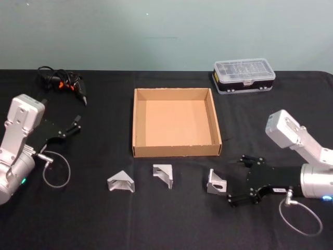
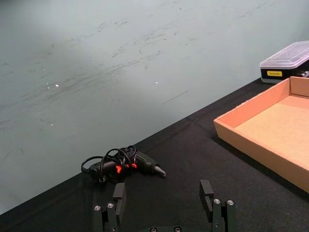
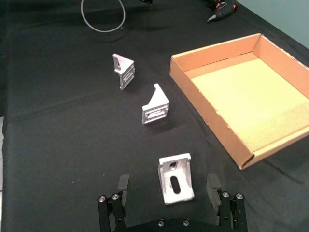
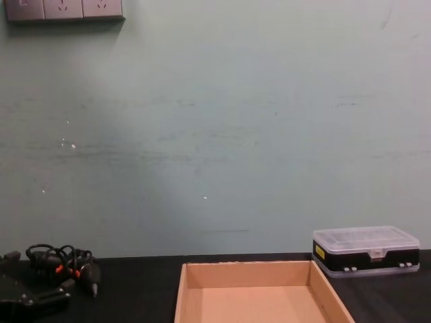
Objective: Use one hand to pick up the angle iron from the table and place it into the box.
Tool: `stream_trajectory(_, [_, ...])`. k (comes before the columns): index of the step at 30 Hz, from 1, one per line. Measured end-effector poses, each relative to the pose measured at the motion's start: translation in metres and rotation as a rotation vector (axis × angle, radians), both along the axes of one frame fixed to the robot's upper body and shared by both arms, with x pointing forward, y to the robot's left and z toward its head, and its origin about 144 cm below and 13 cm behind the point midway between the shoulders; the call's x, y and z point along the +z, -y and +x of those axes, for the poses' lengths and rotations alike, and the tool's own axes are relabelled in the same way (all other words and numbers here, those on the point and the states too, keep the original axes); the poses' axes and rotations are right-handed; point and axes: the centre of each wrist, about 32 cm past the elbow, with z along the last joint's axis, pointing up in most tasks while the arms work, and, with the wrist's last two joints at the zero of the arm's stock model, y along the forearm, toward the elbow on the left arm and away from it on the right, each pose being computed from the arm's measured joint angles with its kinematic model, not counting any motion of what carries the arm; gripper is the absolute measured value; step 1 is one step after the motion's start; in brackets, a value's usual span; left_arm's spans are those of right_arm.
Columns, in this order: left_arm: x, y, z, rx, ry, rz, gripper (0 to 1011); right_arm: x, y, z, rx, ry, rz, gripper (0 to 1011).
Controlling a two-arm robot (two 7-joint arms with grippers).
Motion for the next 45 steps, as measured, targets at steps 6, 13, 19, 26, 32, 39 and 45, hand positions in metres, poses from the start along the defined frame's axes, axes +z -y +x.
stream_trajectory(6, [0.0,0.0,0.0,0.0,0.0,0.0,1000,-0.005,-0.007,0.01,0.003,-0.004,0.001,1003])
stream_trajectory(13, [0.0,0.0,0.0,0.0,0.0,0.0,1000,-0.01,-0.014,0.019,0.008,-0.013,0.004,1003])
stream_trajectory(19, [0.0,0.0,0.0,0.0,0.0,0.0,1000,-0.016,-0.02,0.023,0.013,-0.021,0.003,1003])
stream_trajectory(26, [0.0,0.0,0.0,0.0,0.0,0.0,1000,-0.021,-0.024,0.026,0.019,-0.028,0.004,1003])
stream_trajectory(32, [0.0,0.0,0.0,0.0,0.0,0.0,1000,-0.025,-0.027,0.029,0.02,-0.034,0.004,1003])
stream_trajectory(39, [0.0,0.0,0.0,0.0,0.0,0.0,1000,-0.028,-0.028,0.031,0.021,-0.036,0.005,1003])
stream_trajectory(45, [0.0,0.0,0.0,0.0,0.0,0.0,1000,-0.029,-0.029,0.033,0.02,-0.037,0.004,1003])
